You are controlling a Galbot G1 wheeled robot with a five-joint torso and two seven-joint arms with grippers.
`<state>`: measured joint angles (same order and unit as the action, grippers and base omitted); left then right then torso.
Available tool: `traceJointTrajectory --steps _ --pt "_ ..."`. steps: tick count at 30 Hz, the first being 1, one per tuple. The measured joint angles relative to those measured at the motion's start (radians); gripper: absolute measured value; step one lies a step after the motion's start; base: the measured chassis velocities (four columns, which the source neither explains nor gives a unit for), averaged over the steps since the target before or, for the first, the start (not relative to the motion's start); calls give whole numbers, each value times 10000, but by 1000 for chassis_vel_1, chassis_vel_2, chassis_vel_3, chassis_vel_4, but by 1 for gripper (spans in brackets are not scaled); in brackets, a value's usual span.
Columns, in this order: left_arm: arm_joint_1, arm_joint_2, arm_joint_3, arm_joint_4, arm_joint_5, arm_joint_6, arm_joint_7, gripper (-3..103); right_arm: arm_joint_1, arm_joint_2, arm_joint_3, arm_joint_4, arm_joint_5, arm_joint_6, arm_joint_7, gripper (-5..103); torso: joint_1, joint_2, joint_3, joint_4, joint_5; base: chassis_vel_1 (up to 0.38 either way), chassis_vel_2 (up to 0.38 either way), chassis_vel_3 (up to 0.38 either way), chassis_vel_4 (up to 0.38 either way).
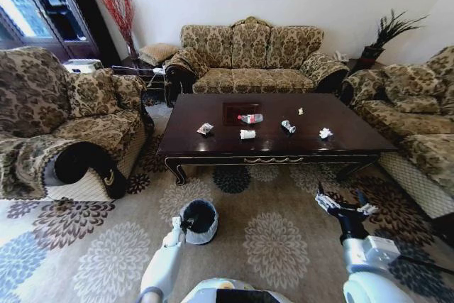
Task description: Move to the front of the table and place the trash on the table into the trash bin.
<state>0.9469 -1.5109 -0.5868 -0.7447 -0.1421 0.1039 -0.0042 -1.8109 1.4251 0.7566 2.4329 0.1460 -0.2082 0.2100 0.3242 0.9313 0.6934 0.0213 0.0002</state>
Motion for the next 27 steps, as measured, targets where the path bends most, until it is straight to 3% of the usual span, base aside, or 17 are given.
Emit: traceJointTrajectory --steps 18,24,27 --pt "21 -61 -12 56 40 61 -48 4 61 -38 46 -239 -4 154 8 100 0 0 -1 -5 -4 0 0 0 0" --pt "92 -77 -28 -169 14 238 -45 3 179 -93 29 -330 4 151 9 100 0 0 0 -2 -6 0 0 0 0" --pt "568 76 22 -1071 -179 480 -6 3 250 -124 13 -369 44 131 8 100 1 0 1 -1 -5 0 0 0 0"
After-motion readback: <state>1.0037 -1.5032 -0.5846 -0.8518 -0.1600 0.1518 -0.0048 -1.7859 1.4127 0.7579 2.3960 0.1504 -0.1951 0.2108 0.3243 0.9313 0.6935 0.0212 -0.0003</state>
